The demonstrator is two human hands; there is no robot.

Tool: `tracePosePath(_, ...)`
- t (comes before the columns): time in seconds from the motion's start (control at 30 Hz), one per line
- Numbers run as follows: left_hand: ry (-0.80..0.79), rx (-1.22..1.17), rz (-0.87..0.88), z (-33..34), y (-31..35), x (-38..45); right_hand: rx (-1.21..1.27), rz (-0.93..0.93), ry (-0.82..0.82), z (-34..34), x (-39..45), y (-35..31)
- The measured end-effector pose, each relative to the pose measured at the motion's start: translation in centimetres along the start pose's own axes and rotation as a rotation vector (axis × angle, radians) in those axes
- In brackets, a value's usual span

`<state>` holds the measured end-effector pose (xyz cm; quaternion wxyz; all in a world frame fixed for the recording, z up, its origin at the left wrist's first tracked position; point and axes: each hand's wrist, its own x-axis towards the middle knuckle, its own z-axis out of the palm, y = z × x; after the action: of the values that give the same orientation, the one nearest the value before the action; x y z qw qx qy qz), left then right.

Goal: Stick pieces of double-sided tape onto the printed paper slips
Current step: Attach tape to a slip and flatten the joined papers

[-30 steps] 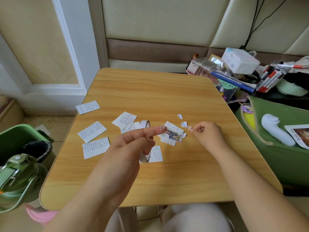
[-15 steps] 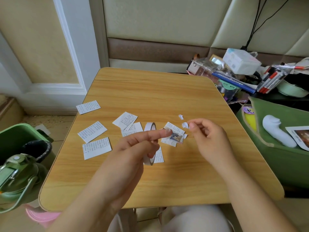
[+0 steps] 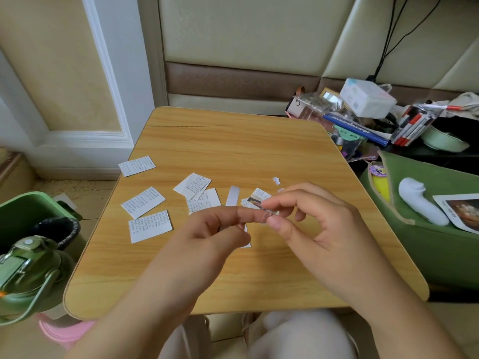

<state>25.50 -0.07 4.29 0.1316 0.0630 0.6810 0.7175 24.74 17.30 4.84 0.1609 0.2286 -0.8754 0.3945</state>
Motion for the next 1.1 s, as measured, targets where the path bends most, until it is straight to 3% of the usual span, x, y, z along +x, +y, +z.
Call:
tracePosePath(0.3, 0.016, 0.144, -0.014, 0.0, 0.4, -0.1, -0.038, -0.030, 0.045, 0.3, -0.4, 0.0)
tracePosePath(0.67, 0.106, 0.383, 0.027, 0.2, 0.3, 0.6, 0.089, 0.110, -0.077, 1.1, -1.6, 0.9)
tracePosePath(1.1, 0.125, 0.492, 0.013, -0.1, -1.7, 1.8, 0.454, 0.293, -0.178, 2.8, -2.4, 2.6)
